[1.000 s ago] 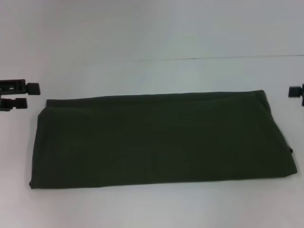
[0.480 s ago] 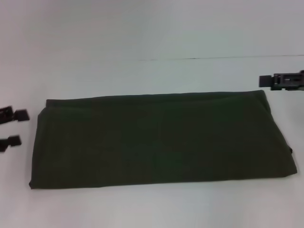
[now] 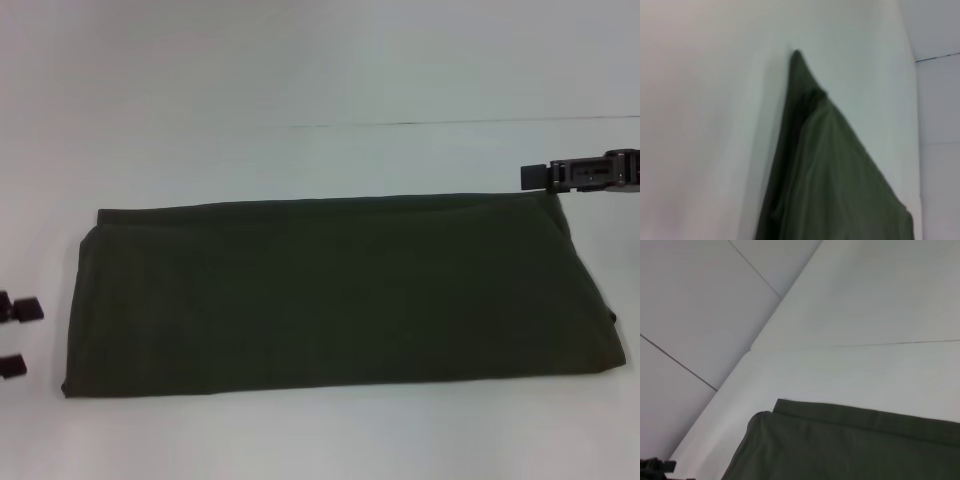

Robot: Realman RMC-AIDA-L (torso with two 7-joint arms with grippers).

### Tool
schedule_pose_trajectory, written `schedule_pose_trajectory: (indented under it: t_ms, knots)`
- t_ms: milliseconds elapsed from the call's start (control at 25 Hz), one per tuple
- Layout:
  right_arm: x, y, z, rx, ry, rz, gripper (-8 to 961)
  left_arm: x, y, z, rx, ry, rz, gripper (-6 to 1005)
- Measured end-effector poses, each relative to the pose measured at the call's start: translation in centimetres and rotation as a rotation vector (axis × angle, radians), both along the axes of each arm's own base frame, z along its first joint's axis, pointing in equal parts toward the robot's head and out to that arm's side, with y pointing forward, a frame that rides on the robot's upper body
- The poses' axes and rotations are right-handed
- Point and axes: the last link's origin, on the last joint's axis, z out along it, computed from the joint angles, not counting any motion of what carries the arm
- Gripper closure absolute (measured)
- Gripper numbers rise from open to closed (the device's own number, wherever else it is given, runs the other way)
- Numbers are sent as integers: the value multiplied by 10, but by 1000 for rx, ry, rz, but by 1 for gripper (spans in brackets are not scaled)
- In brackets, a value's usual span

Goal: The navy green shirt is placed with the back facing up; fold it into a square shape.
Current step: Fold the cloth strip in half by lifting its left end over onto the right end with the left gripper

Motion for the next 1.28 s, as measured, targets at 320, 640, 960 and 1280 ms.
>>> schedule_pose_trajectory:
  t_ms: [320, 640, 960, 1280]
  knots:
    - [1, 0, -3, -2, 1, -3, 37, -3, -3, -19, -40, -12, 34, 38]
    - [2, 0, -2, 0, -1, -3, 37, -10, -2, -22, -36, 24, 72, 38]
    - [1, -1, -3, -5, -3, 10, 37, -13, 2, -32, -44, 43, 93, 39]
    - [1, -17, -5, -17, -56, 272, 37, -11, 5, -33, -45, 41, 93, 39]
